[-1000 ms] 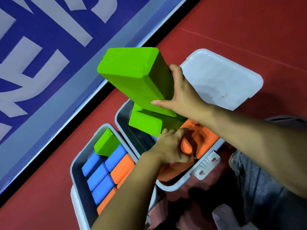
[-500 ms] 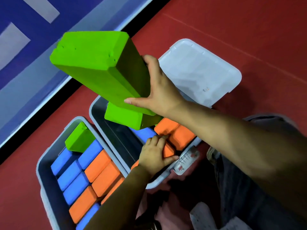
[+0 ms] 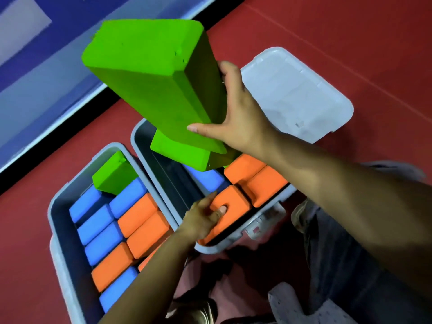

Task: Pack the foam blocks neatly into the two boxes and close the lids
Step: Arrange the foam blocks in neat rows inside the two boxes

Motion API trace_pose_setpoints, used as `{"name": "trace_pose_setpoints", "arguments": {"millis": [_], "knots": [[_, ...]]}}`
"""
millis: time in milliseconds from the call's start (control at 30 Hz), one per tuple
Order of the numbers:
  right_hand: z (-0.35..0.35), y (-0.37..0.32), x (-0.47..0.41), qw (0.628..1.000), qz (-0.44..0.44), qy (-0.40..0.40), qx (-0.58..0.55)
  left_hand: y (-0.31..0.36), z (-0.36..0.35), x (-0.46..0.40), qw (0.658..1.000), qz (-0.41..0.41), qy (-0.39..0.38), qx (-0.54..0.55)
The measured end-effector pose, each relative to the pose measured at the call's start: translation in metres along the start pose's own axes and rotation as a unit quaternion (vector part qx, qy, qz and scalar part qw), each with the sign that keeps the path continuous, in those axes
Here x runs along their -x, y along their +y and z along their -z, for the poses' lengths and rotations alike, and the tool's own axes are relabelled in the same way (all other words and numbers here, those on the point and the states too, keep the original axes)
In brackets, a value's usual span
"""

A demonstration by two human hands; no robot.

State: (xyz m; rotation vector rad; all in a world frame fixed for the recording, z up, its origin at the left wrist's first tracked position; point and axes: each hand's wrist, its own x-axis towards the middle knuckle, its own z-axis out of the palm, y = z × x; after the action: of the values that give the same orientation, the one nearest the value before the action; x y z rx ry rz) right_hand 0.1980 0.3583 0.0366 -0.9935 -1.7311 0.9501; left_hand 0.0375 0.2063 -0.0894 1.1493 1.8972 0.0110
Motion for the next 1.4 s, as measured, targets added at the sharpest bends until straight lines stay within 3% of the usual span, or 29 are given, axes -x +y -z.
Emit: {"name": "trace_pose_setpoints", "arguments": {"millis": [100,400,800,1033,1400], "knots": [[0.001,0.004,0.002,1.0,-0.008,0.006,0.0,0.004,-0.009,0.003,0.996,0.032,0.022,-0.083],[0.0,0.013,0.0,0.999,-0.023,0.024,-0.025,0.009,-0.014,-0.006,0.986,0.057,-0.009,-0.154],[0.001,0.018,0.005,0.996,-0.053,0.028,-0.061,0.022,0.0,-0.031,0.965,0.095,-0.115,-0.214],[0.01,0.019,0.011,0.994,-0.081,0.022,-0.065,0.033,0.001,-0.041,0.957,0.107,-0.113,-0.245],[0.006,0.01,0.008,0.993,-0.085,0.019,-0.077,0.02,-0.036,-0.024,0.975,0.132,-0.036,-0.175]]}}
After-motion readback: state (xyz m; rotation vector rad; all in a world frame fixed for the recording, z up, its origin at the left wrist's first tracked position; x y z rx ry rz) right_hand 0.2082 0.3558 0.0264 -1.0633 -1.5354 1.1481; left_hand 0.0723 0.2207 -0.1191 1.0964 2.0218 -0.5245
